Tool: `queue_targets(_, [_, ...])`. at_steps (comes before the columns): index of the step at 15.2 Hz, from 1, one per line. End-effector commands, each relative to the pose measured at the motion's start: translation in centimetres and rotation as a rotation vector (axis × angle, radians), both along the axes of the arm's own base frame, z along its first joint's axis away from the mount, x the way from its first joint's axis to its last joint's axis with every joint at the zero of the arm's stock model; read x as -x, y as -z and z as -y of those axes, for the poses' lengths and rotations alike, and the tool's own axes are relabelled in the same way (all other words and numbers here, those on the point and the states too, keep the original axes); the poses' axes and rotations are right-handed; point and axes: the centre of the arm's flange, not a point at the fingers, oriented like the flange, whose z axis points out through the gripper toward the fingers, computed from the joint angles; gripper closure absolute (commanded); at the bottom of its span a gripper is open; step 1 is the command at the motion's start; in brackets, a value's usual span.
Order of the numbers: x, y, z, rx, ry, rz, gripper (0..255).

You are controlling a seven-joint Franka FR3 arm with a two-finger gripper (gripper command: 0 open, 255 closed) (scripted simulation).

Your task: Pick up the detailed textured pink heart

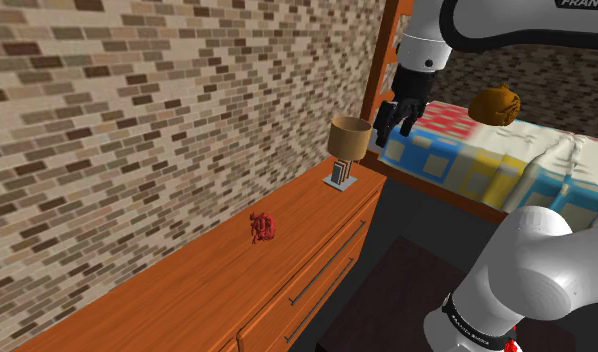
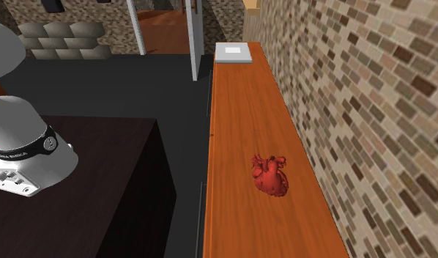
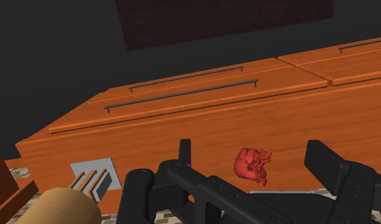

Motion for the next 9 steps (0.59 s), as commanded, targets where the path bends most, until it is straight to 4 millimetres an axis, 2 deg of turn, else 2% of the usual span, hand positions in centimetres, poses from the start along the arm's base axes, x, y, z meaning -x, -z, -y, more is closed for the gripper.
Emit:
queue_targets(1, [0.0,0.0,0.0,0.0,0.0,0.0,0])
queue_targets(9, [-8.8,6.6,-1.1,0.0,-0.041,-0.046,0])
